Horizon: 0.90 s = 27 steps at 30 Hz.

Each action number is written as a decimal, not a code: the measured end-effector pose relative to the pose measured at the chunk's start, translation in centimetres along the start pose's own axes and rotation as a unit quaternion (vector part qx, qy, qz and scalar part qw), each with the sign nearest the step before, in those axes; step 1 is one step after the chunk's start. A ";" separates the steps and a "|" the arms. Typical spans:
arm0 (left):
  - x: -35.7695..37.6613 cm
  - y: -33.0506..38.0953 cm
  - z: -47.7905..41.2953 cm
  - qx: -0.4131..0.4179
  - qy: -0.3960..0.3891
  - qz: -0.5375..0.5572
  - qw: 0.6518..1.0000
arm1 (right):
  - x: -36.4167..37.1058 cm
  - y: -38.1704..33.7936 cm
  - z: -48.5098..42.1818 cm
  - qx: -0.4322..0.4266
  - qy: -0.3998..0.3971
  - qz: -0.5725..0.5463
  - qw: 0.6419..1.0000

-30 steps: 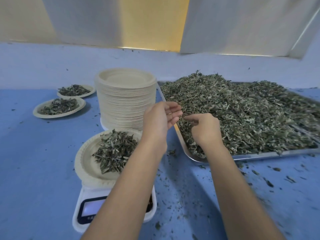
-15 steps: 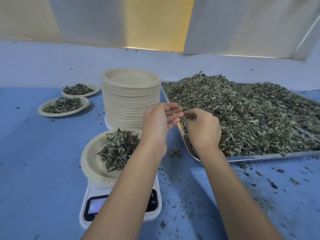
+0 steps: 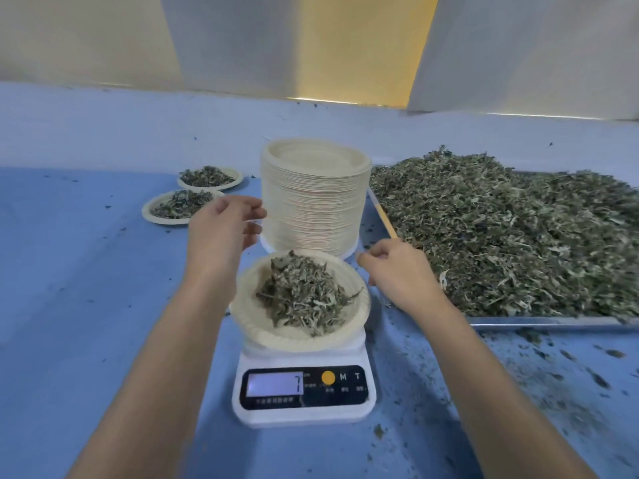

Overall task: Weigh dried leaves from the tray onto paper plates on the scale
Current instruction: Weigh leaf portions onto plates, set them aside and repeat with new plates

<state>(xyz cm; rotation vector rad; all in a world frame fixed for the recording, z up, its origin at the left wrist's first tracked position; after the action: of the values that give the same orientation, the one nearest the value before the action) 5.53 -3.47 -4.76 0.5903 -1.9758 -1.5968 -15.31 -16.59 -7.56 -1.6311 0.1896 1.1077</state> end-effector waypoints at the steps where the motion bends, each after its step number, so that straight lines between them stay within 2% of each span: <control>1: -1.1 -0.4 -0.2 -0.008 0.012 -0.032 0.999 | 0.2 -0.1 0.1 -0.001 -0.009 -0.002 1.000; 3: -2.7 -1.6 -0.6 -0.041 0.014 -0.144 0.989 | 0.7 -0.3 0.3 -0.005 -0.027 -0.010 1.000; 5: -3.3 -3.3 -0.7 -0.093 -0.017 -0.270 0.958 | 1.1 -0.4 0.4 -0.012 -0.037 -0.018 0.999; 8: -3.3 -5.4 -0.3 -0.149 -0.053 -0.336 0.928 | 1.6 -0.2 0.2 -0.015 -0.058 -0.026 0.998; 13: -3.0 -6.2 0.0 -0.181 -0.070 -0.243 0.950 | 1.8 0.7 -0.6 -0.013 -0.050 -0.071 0.996; 19: -3.4 -5.7 0.3 -0.201 -0.091 -0.152 0.963 | 2.5 0.6 -1.1 -0.022 -0.071 -0.180 0.981; 23: -5.0 -5.0 0.3 -0.200 -0.058 -0.081 0.975 | 3.5 -0.9 -1.7 -0.029 -0.065 -0.240 0.968; 27: -8.1 -4.1 0.1 -0.171 0.018 -0.046 0.984 | 5.3 -3.5 -2.6 -0.042 -0.062 -0.244 0.967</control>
<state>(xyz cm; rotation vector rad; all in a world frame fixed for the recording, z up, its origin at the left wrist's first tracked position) 11.75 0.85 -9.84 0.5717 -1.6154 -1.9135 -8.75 -15.24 -9.19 -1.5632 -0.3313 0.8374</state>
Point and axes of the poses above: each hand's wrist, its own z-axis away from the middle knuckle, its own x-axis out of the palm, y = z × x, the point moved 8 cm from there along -z, towards the middle knuckle, and after that the axes turned 13 degrees about -y, right-handed, at the moved point
